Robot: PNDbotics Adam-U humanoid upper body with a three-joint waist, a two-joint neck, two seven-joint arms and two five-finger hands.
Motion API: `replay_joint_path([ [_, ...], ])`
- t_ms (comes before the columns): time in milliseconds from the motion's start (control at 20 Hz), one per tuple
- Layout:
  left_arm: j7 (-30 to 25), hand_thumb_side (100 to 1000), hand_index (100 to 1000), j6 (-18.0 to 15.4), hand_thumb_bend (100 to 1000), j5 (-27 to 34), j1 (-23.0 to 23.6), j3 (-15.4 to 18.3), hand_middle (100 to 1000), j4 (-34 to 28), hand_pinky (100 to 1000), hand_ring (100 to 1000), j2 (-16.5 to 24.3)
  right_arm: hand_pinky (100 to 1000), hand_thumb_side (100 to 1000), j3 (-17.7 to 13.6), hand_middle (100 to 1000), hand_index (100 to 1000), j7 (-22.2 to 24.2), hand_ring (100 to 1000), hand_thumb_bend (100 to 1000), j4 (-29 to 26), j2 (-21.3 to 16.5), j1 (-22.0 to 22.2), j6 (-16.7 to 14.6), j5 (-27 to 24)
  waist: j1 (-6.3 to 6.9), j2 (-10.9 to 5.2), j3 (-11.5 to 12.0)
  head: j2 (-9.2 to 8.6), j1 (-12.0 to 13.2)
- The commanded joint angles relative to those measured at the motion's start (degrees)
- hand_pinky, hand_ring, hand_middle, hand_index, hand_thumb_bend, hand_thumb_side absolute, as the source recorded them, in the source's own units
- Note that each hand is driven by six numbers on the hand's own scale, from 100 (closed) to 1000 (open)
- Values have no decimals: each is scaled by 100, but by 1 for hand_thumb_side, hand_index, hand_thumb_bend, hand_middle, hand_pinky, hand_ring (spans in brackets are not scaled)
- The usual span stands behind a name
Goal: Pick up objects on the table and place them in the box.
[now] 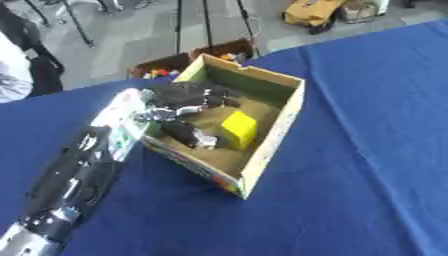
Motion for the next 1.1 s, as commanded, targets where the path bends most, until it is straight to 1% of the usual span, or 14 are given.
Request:
replay_joint_path([
  [50,468,1000,1000,172,100,191,-49,105,982,-265,1000,1000,130,798,542,-20,559,801,-8,782,100,-95,-57,-58,-11,-31,-16,-34,28,-22,-19],
  [150,746,1000,1000,250,100,287,-33,97,979,-347,1000,996,164,798,542,-19,559,801,-10,782,100,-95,-61,-52,-11,-30,-26,-43,51,-28,-28],
  [350,1082,1000,1000,344,100,451,13,134,965,-600,996,978,232,798,540,-24,560,800,-18,782,100,-95,-71,-35,-12,-25,-56,-61,109,-21,-55],
  [450,1187,1000,1000,399,100,646,63,165,948,-805,969,956,272,797,538,-30,562,799,-30,781,100,-95,-77,-32,-16,-23,-80,-75,154,-10,-84],
  [500,1240,1000,1000,430,100,803,100,183,930,-939,936,932,302,796,537,-37,564,799,-42,781,100,-95,-83,-32,-19,-20,-96,-84,186,-3,-111],
  [550,1291,1000,1000,455,100,1012,152,201,920,-1102,924,922,342,796,537,-46,567,798,-58,781,100,-95,-93,-32,-24,-17,-114,-96,227,10,-150],
  [650,1356,1000,1000,468,100,1517,279,225,899,-1466,885,895,438,795,535,-68,571,797,-100,781,100,-95,-120,-26,-33,-3,-147,-129,320,47,-247],
  [700,1388,1000,1000,465,100,1841,361,252,884,-1679,835,869,501,794,534,-80,574,796,-126,781,100,-95,-136,-19,-37,8,-164,-152,377,73,-310],
  [800,1506,1000,1000,462,100,2560,552,339,857,-2101,768,837,655,793,532,-102,579,795,-181,780,100,-95,-160,-2,-42,31,-203,-204,499,126,-459],
  [1000,1719,1000,999,571,100,3999,947,548,818,-2770,699,794,1001,789,529,-143,588,792,-288,780,100,-95,-189,30,-56,79,-301,-292,711,214,-758],
  [1100,1881,1000,989,684,100,4844,1216,672,808,-3096,695,791,1176,787,528,-165,592,791,-346,779,100,-95,-203,45,-66,103,-360,-340,819,265,-907],
])
